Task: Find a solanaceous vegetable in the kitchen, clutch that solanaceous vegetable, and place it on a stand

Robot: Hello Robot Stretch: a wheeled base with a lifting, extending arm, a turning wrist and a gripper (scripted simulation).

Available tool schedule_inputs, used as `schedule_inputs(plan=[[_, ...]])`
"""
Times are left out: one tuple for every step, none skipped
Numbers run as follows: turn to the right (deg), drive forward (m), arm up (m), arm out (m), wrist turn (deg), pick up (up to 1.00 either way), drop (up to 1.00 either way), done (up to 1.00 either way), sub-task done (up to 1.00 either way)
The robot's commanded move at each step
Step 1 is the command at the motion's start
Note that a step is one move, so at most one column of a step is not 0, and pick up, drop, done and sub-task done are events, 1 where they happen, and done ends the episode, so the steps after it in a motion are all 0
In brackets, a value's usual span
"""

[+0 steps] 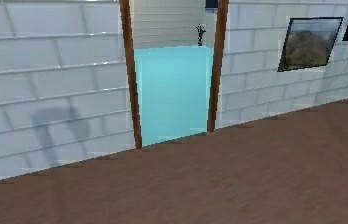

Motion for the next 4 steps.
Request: schedule_inputs(plan=[[0.0,1.00,0.00,0.00,0.0,0.00,0.00,0.00,0.00],[0.0,0.85,0.00,0.00,0.0,0.00,0.00,0.00,0.00],[-21.0,0.00,0.00,0.00,0.0,0.00,0.00,0.00,0.00],[0.0,1.00,0.00,0.00,0.0,0.00,0.00,0.00,0.00]])
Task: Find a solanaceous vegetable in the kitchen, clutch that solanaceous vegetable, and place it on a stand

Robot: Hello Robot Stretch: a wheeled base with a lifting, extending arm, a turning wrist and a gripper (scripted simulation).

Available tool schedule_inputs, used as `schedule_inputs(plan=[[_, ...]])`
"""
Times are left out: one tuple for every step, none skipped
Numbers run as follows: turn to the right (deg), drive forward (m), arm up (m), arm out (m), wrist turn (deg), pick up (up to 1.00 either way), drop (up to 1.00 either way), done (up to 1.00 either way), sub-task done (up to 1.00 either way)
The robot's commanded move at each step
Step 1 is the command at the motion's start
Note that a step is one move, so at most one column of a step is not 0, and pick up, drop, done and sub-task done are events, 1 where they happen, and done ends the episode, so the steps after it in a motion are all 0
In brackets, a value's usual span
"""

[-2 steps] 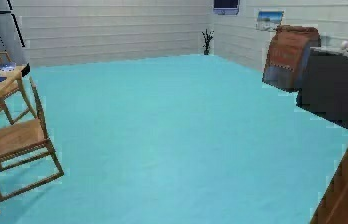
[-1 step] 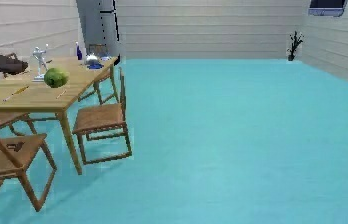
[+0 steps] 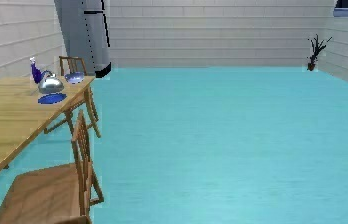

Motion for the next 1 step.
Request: schedule_inputs(plan=[[-6.0,0.00,0.00,0.00,0.0,0.00,0.00,0.00,0.00]])
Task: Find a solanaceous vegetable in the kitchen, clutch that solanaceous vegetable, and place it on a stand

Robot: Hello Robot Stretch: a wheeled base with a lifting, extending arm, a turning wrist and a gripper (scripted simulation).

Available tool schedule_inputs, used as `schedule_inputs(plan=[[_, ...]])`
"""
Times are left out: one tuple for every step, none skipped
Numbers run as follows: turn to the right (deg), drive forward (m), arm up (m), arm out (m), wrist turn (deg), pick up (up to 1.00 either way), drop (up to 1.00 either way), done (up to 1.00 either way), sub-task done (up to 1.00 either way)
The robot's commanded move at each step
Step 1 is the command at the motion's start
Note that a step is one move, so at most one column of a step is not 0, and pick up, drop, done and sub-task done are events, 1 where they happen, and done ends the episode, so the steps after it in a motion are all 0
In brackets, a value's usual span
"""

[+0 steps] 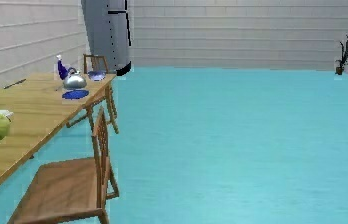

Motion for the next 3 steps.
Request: schedule_inputs(plan=[[0.0,0.60,0.00,0.00,0.0,0.00,0.00,0.00,0.00],[-3.0,0.00,0.00,0.00,0.0,0.00,0.00,0.00,0.00],[0.0,0.75,0.00,0.00,0.0,0.00,0.00,0.00,0.00]])
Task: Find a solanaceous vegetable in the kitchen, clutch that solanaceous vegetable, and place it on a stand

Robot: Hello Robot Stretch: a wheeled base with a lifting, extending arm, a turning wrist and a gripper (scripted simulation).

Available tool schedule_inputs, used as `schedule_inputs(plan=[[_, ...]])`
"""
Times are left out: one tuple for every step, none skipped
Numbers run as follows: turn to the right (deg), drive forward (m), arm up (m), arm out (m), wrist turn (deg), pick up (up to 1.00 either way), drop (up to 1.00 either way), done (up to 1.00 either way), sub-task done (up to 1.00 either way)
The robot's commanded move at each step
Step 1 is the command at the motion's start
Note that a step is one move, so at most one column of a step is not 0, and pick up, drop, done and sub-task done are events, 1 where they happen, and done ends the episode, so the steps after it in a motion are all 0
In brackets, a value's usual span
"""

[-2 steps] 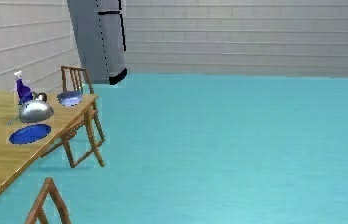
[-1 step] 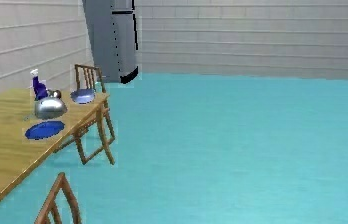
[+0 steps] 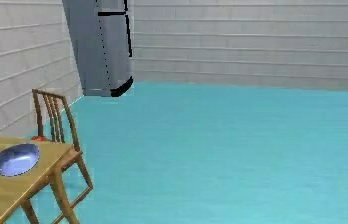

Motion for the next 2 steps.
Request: schedule_inputs(plan=[[-39.0,0.00,0.00,0.00,0.0,0.00,0.00,0.00,0.00],[0.0,0.40,0.00,0.00,0.0,0.00,0.00,0.00,0.00]])
